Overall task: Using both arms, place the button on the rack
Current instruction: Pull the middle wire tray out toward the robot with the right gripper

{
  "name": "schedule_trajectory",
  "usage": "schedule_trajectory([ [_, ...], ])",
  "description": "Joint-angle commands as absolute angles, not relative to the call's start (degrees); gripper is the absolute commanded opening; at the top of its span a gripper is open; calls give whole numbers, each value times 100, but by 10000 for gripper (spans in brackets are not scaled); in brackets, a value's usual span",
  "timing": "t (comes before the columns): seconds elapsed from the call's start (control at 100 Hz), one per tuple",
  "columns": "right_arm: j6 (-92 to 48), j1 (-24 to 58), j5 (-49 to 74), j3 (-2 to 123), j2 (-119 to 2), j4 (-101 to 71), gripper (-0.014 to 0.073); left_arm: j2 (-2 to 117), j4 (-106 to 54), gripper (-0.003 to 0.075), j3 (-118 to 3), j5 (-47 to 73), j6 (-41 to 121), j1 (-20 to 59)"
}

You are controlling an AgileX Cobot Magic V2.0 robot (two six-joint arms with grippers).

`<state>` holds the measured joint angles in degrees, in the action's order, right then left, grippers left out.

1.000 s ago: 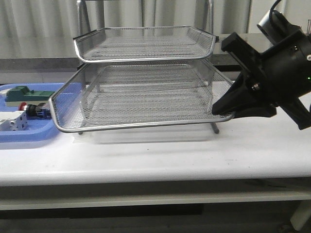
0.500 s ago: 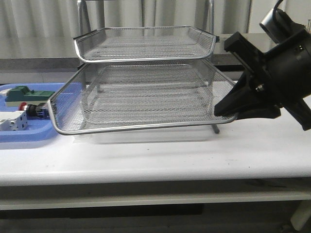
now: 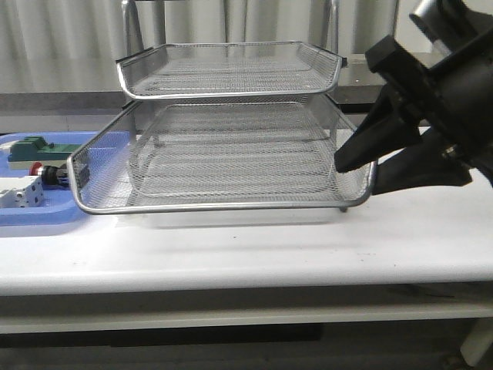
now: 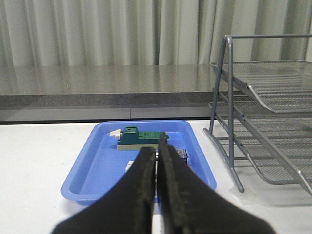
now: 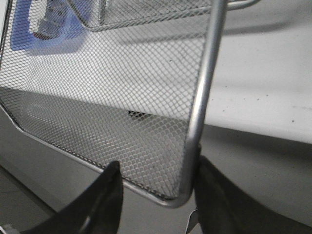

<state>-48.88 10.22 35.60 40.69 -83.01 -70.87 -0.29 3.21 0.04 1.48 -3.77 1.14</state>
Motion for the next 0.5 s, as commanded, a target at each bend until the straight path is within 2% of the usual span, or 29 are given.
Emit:
schedule_trajectory([
  [0.0, -4838, 1027, 3760, 4171, -7831, -6918, 364, -225, 314, 4, 275, -364, -424, 159],
  [0.49, -2187, 1027, 3673, 4171, -5890, -3265, 364, -225, 314, 4, 275, -364, -424, 159],
])
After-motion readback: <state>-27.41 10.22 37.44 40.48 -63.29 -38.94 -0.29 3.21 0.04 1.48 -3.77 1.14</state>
